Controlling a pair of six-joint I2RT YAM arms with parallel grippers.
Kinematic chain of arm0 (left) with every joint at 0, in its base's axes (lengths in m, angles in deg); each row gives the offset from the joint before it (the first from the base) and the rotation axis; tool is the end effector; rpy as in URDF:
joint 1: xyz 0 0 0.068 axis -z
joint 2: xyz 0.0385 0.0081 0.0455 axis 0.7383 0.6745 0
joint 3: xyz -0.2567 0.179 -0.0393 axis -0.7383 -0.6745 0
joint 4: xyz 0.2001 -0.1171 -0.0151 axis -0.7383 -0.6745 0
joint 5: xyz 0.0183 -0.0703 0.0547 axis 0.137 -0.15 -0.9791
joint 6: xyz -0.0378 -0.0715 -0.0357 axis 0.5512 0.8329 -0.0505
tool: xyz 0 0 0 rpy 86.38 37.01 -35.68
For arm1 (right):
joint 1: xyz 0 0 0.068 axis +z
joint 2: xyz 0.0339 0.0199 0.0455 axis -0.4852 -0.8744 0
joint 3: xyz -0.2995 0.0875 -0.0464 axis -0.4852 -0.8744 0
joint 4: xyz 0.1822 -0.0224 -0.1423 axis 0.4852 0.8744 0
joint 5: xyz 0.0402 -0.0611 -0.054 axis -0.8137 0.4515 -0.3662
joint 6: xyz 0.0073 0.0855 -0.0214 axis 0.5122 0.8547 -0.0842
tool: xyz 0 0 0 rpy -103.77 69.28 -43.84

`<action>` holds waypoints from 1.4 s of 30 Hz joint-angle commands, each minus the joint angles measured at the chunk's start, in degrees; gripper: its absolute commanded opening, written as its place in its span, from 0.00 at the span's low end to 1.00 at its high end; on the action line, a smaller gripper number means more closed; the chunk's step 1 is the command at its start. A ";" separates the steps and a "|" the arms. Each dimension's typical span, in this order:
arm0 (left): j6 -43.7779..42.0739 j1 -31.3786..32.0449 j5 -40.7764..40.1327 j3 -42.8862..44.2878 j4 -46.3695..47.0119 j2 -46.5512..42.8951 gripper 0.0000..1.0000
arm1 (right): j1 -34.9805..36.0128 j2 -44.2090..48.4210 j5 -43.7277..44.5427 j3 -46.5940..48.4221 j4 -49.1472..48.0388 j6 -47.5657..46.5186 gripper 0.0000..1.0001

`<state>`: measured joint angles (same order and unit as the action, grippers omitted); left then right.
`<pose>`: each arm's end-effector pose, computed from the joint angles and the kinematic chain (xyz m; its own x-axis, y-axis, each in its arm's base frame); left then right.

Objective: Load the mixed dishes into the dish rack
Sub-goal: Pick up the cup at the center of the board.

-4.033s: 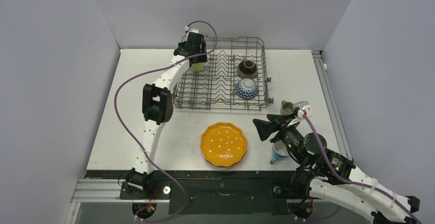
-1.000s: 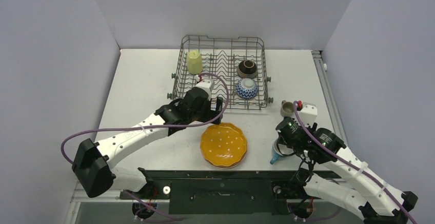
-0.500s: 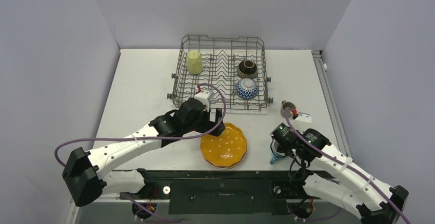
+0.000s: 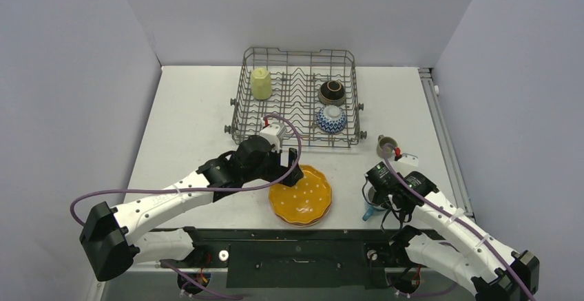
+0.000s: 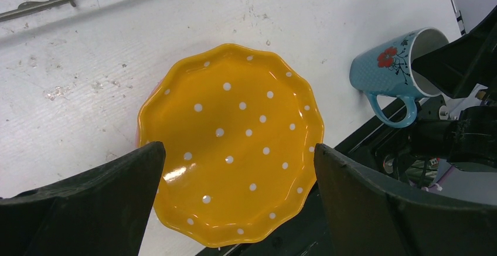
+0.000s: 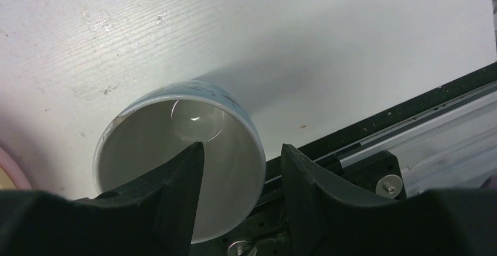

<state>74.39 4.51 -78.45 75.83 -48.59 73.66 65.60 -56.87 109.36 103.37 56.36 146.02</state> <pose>0.1526 -0.1899 0.3019 -0.7075 0.0275 -0.7062 0.4518 0.7859 -0.4221 0.0713 0.0122 0.2260 -0.8237 0.3431 -0.4514 0.4070 0.9121 -0.0494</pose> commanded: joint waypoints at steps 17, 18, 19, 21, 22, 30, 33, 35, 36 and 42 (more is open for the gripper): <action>0.50 0.23 0.68 -0.62 1.50 -1.20 0.96 | -1.42 -1.95 -3.24 -1.01 -5.60 -2.91 0.00; 0.65 0.22 0.80 -0.69 1.27 -1.24 0.96 | -1.42 -1.74 -3.22 -0.95 -5.65 -2.85 0.00; 0.79 0.20 0.80 -0.71 1.19 -1.47 0.96 | -1.42 -1.22 -3.12 -0.57 -5.70 -2.84 0.00; 1.29 0.23 0.78 -0.92 1.16 -2.09 0.96 | -1.44 -0.25 -2.84 0.48 -5.43 -2.83 0.00; 1.77 0.22 0.91 -1.16 1.36 -2.35 0.96 | -1.43 0.16 -2.43 0.94 -5.24 -2.78 0.00; 4.46 -1.25 4.46 -2.29 3.62 -4.89 0.96 | -1.50 4.67 -1.75 7.52 -3.66 -2.73 0.00; 5.67 -2.98 7.88 -3.66 6.32 -5.56 0.96 | -1.48 5.70 -2.13 9.25 -3.75 -2.74 0.00; 7.31 -4.45 11.80 -4.61 8.22 -6.12 0.96 | -1.51 6.53 -2.67 10.45 -4.13 -2.85 0.00; 7.72 -5.38 12.77 -4.92 8.84 -6.58 0.96 | -1.49 7.24 -3.22 11.11 -4.64 -2.93 0.00; 12.35 -9.63 21.45 -7.96 15.24 -8.74 0.96 | -1.45 10.99 -6.26 13.44 -9.17 -3.15 0.00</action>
<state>82.74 -2.81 -64.77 68.92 -41.33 67.45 64.57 -48.85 104.80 112.94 53.41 143.07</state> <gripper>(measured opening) 0.964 0.063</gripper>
